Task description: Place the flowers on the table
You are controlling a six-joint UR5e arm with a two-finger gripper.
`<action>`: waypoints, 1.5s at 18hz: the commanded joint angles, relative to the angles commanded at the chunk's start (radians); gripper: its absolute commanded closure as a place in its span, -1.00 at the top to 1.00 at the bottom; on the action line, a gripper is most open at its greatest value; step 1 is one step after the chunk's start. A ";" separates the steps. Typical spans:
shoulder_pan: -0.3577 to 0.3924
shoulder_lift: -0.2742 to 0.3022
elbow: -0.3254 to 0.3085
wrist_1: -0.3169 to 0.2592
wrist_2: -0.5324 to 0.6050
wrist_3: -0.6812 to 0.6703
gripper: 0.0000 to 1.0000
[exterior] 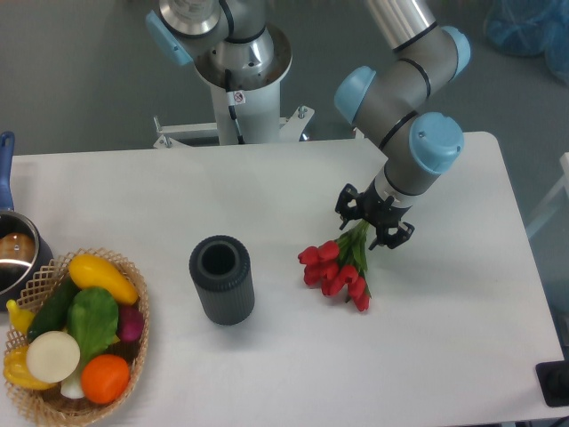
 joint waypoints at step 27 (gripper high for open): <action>0.049 0.256 0.152 0.095 -0.086 -0.028 1.00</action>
